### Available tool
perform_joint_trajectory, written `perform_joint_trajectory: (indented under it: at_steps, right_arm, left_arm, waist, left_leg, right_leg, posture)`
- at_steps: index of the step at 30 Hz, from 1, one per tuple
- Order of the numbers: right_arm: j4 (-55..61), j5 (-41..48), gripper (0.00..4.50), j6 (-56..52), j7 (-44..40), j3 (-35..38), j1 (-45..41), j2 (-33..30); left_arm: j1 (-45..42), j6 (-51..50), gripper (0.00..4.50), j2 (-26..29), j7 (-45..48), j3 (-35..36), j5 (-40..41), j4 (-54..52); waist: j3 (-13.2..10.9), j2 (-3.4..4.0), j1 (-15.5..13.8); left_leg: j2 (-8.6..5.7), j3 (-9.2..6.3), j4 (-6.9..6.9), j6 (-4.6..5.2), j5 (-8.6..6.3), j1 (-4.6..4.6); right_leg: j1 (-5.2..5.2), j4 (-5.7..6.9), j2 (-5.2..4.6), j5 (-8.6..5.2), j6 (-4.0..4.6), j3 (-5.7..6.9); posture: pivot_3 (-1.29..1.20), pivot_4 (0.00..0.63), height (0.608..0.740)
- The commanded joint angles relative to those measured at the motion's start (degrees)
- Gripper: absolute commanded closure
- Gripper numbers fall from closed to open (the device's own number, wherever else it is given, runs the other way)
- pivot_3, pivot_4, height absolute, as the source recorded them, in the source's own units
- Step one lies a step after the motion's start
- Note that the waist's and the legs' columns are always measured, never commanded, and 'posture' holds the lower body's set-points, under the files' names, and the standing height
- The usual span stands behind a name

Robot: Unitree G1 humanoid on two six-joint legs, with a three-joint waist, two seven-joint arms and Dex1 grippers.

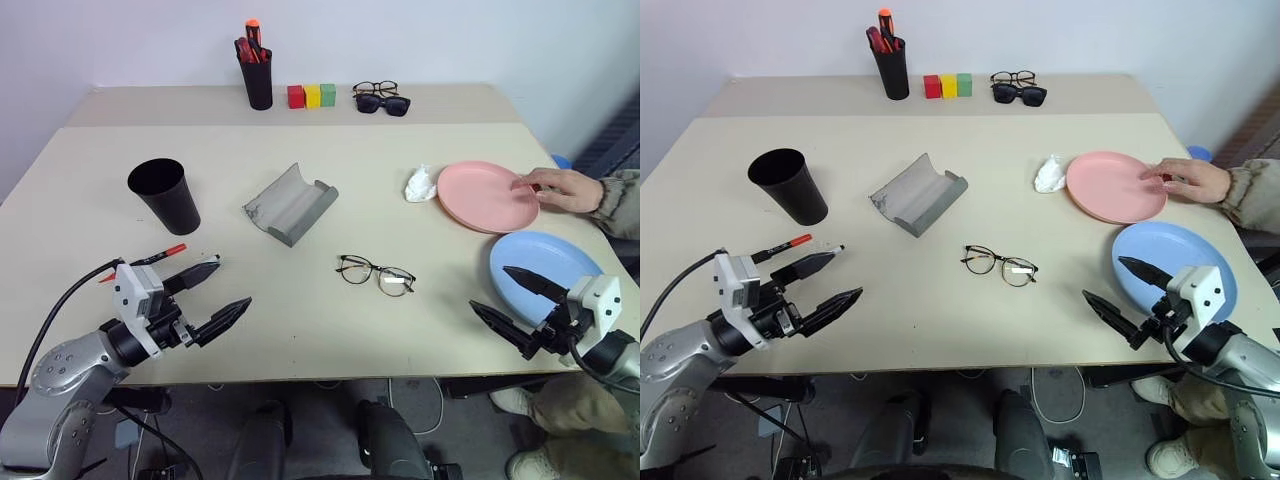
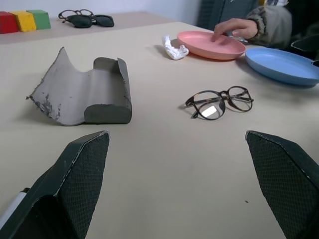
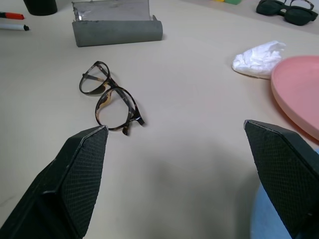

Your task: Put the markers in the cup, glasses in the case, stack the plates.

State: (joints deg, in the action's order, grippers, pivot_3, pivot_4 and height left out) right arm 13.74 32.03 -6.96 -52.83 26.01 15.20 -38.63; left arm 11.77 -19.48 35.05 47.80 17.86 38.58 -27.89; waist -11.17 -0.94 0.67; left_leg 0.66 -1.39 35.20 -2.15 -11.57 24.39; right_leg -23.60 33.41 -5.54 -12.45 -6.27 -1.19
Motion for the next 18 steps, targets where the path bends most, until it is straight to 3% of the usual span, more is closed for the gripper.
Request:
perform_joint_trajectory:
  at_steps: [1, 18]
  right_arm:
    - [-0.2, 0.0, 0.06, 1.8, -0.4, 1.8, 0.2, 0.3]
    - [2.4, -0.2, 0.06, -0.9, 2.3, 0.0, -2.3, -0.3]
  left_arm:
    - [-0.7, -1.8, 0.00, 1.4, -1.2, 1.7, 2.1, -2.8]
    - [-4.1, -5.8, 0.00, 1.3, -6.3, 1.1, 3.1, -5.4]
  waist:
    - [0.0, 0.00, 0.0]
    - [0.0, 0.00, 0.0]
  left_leg:
    - [0.01, 0.00, 0.01, 0.00, 0.00, 0.00]
    - [0.00, 0.06, 0.08, 0.15, 0.09, -0.05]
  right_leg:
    - [0.00, 0.00, 0.01, 0.00, 0.00, 0.00]
    - [0.02, 0.15, 0.01, 0.01, 0.00, -0.01]
  posture:
    - [0.00, 0.150, 0.740]
    - [0.00, 0.150, 0.740]
